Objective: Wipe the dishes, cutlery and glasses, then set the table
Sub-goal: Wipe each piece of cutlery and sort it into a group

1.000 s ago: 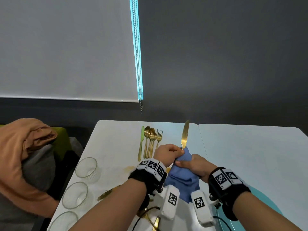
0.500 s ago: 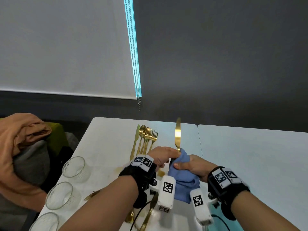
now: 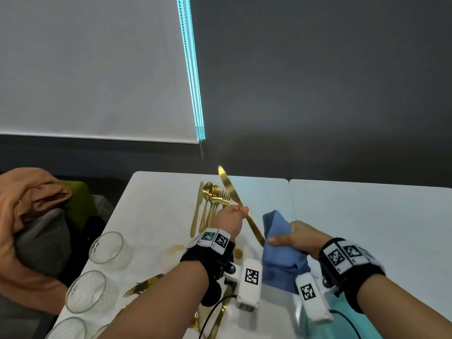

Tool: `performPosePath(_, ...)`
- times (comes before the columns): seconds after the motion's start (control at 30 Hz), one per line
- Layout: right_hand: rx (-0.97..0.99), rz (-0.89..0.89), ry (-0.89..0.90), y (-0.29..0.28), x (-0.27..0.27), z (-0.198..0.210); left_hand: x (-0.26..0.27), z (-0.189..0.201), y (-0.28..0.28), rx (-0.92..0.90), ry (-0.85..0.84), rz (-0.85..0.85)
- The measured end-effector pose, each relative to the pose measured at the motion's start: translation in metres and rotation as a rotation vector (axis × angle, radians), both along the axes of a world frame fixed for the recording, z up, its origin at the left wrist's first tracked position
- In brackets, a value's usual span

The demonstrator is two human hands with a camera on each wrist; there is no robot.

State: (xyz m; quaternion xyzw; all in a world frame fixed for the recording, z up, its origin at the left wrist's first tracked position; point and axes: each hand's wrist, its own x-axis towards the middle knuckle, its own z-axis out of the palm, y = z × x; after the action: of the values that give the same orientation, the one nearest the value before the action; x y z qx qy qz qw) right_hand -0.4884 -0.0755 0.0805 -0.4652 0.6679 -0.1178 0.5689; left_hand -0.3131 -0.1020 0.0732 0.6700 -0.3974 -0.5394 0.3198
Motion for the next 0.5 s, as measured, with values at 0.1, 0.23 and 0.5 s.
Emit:
performPosePath(0.1,-0.036,-0.338,-0.284,-0.005,0.004,0.015,0.016,0.007,-0.005,-0.079,-0.098,-0.149)
performPosePath(0.23,-0.095,-0.293,-0.316,-0.018,0.041,0.026,0.02,0.017,0.004,-0.19,-0.362,-0.53)
performPosePath(0.5,-0.269,-0.363,0.089,-0.056,0.078,0.027,0.056,0.019,-0.009,-0.232,-0.599,-0.695)
